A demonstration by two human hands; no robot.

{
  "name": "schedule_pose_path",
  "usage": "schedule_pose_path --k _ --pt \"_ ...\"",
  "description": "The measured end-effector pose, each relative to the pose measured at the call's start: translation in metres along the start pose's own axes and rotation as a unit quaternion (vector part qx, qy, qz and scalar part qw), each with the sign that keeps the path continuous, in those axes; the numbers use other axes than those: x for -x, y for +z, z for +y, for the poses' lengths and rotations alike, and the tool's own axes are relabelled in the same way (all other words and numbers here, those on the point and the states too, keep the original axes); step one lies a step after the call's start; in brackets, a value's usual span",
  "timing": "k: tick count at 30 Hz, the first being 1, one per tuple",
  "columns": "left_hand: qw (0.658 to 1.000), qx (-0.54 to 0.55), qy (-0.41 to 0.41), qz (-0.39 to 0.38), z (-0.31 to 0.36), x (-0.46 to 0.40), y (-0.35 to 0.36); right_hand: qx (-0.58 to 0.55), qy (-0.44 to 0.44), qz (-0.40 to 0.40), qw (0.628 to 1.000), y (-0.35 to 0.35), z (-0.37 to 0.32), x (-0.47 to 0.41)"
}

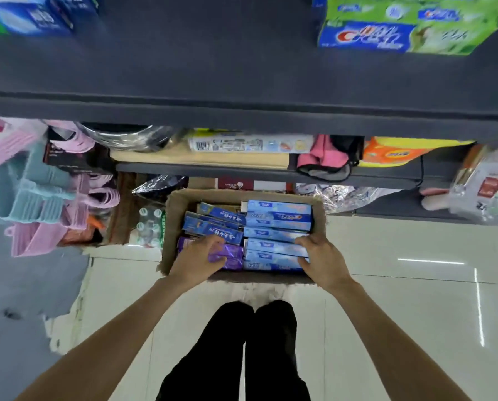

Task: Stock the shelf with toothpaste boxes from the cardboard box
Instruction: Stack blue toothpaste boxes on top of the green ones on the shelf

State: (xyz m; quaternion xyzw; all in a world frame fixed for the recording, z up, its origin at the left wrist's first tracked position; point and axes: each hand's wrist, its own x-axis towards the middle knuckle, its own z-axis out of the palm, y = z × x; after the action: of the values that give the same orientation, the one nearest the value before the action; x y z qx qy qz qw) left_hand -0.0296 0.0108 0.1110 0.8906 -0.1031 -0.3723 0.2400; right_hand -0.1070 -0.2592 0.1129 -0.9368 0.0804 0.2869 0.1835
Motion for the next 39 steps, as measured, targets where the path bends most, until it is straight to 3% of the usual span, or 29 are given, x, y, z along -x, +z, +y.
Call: schedule_pose_path --k 10,15,17,18,21,24,26,28,31,35,39 --pt "0.995 -0.086 0.011 -0.043 -0.023 -0.102 0.109 0.144 -0.011 -0.111 0.983 0.129 0.024 -0.089" --pt "0.996 -0.072 0.047 -0.030 -0.030 -0.109 0.127 0.131 -0.022 -0.051 0.990 0.146 0.029 -0.098" --pt "0.997 0.065 -0.026 0.021 -0.023 -0.106 0.124 0.083 -0.008 -0.049 0.995 0.139 0.029 -0.093" --pt "0.978 0.181 -0.087 0.059 -0.015 -0.104 0.118 0.043 0.009 -0.043 0.998 0.133 0.028 -0.088" --pt "0.843 0.476 -0.221 0.120 0.010 -0.094 0.097 -0.207 0.086 -0.010 0.975 0.100 0.018 -0.067" --pt "0.786 0.582 -0.207 0.023 0.031 -0.076 0.078 -0.516 0.147 -0.025 0.844 0.056 0.001 -0.039" --pt "0.768 0.616 -0.160 -0.070 0.048 -0.062 0.071 -0.619 0.140 -0.048 0.772 0.033 -0.012 -0.021" --pt "0.759 0.629 -0.115 -0.123 0.067 -0.050 0.066 -0.667 0.127 -0.065 0.731 0.013 -0.024 -0.006" --pt "0.762 0.631 -0.090 -0.113 0.089 -0.034 0.055 -0.658 0.138 -0.064 0.737 -0.016 -0.035 0.013" --pt "0.779 0.621 -0.062 -0.049 0.106 -0.006 0.034 -0.590 0.124 0.000 0.798 -0.047 -0.045 0.037" --pt "0.785 0.617 -0.050 -0.012 0.130 0.028 0.009 -0.606 0.105 0.023 0.788 -0.076 -0.059 0.069"
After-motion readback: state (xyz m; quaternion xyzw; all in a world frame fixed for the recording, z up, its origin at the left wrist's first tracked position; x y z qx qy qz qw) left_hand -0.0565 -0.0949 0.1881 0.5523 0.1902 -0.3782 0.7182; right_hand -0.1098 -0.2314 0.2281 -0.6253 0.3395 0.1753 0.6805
